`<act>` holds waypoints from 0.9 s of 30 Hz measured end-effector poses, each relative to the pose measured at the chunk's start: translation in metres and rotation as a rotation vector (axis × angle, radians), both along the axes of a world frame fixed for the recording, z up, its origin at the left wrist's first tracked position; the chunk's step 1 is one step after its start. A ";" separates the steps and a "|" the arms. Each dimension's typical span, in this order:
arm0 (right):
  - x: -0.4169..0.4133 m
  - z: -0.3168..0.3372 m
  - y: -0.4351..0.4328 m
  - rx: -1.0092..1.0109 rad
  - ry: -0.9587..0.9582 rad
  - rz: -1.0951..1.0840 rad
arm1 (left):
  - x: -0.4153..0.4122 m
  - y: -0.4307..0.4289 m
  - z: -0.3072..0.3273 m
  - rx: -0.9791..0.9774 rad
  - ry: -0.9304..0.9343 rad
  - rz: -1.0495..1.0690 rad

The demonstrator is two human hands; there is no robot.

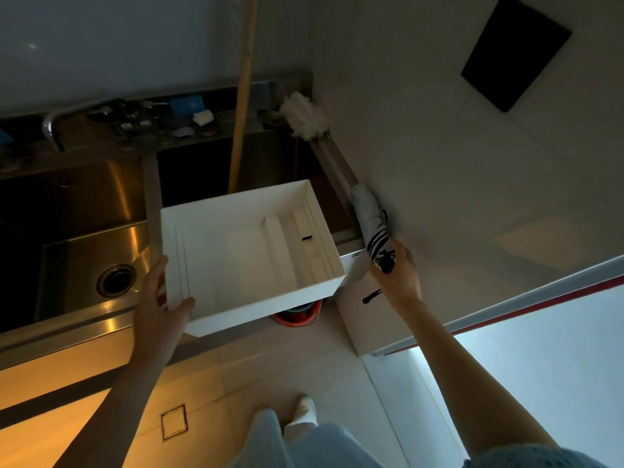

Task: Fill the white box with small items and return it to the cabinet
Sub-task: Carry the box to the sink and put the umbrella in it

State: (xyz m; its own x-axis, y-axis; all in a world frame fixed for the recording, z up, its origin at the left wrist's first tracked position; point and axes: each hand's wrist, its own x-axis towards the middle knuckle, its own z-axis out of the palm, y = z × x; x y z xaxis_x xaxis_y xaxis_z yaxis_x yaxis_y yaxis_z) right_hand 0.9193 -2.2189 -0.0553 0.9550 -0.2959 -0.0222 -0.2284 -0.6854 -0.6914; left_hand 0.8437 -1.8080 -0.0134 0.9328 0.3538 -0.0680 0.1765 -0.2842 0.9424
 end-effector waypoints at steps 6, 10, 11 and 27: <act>0.009 -0.024 -0.005 0.019 0.102 0.025 | 0.001 -0.003 0.002 -0.009 0.003 0.009; 0.017 -0.028 -0.005 0.062 0.154 -0.012 | 0.001 -0.003 0.003 -0.007 0.010 0.016; 0.019 -0.028 -0.005 0.062 0.148 -0.026 | 0.000 -0.003 0.003 -0.005 0.010 0.014; 0.010 -0.013 0.009 0.254 0.029 -0.095 | 0.002 0.002 0.002 -0.013 0.022 -0.009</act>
